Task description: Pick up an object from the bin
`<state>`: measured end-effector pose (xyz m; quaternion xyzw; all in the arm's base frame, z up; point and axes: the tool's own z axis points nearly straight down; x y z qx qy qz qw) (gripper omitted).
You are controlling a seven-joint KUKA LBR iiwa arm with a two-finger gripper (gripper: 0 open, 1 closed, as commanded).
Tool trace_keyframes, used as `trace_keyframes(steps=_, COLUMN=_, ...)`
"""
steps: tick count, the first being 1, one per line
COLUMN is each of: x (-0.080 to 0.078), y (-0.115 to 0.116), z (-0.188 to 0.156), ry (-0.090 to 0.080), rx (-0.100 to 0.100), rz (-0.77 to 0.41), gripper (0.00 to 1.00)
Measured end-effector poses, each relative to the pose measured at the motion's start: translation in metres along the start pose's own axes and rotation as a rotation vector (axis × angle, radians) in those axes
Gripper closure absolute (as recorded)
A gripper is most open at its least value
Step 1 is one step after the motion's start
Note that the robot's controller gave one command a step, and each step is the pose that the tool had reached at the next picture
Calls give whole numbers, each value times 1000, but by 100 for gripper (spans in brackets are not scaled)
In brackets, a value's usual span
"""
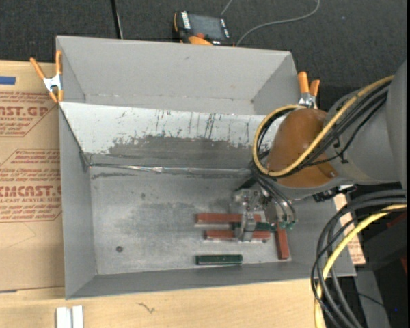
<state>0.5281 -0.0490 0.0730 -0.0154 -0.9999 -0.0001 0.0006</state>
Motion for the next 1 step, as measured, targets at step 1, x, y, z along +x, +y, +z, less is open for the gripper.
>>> trace_keyframes(steps=1, x=-15, y=33, z=-147, ry=-11, rx=1, rz=-191, gripper=100)
